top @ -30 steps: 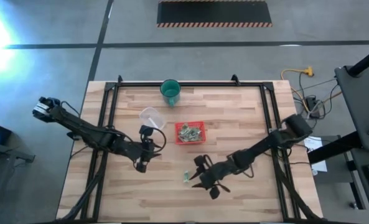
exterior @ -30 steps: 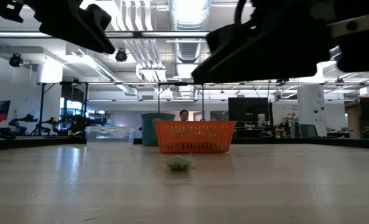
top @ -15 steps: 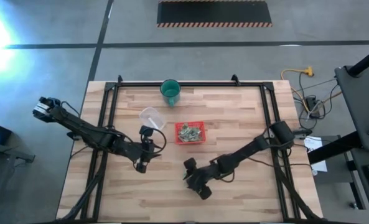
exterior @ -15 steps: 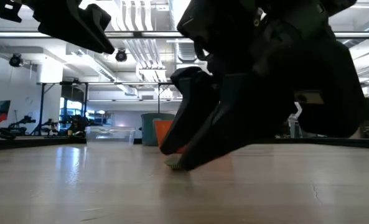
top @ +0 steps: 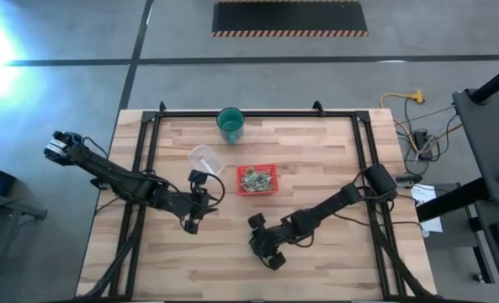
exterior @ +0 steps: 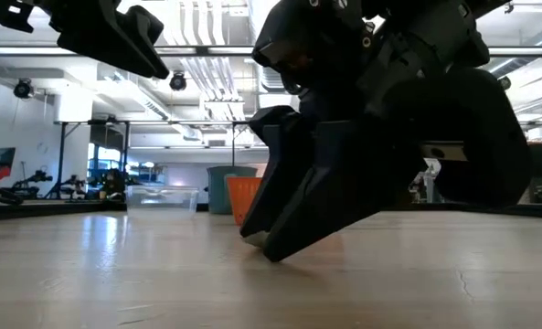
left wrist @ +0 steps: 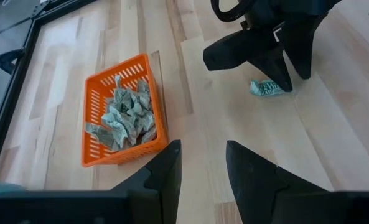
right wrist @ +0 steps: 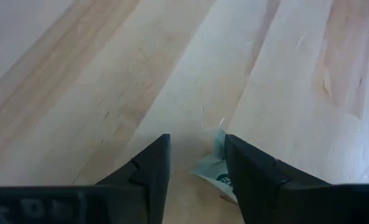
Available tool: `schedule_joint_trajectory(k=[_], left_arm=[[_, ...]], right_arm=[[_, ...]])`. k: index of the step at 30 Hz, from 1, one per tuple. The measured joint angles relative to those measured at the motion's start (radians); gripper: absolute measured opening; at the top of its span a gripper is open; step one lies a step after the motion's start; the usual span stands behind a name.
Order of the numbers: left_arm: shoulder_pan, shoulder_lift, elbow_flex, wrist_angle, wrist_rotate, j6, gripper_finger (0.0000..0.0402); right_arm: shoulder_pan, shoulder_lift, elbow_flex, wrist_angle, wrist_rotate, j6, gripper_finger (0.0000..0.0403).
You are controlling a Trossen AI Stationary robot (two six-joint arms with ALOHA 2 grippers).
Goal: Pick and place items into bin
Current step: Put the stevia packet into the orange bin
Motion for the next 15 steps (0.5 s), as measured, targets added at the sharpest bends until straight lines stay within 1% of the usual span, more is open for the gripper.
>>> schedule_joint_trajectory(k=[8, 11, 15], left_arm=[[0.0, 0.0, 0.0, 0.003, 0.0, 0.0, 0.0109], [0.0, 0.0, 0.0, 0.003, 0.0, 0.0, 0.0109], [0.0, 0.0, 0.0, 0.003, 0.0, 0.0, 0.0109]], right_arm=[[0.0, -0.001, -0.001, -0.014, 0.05, -0.006, 0.0099], [0.0, -0.001, 0.004, -0.029, 0.07, -0.023, 0.0076], [0.001, -0.001, 0.004, -0.032, 0.073, -0.044, 0.004]])
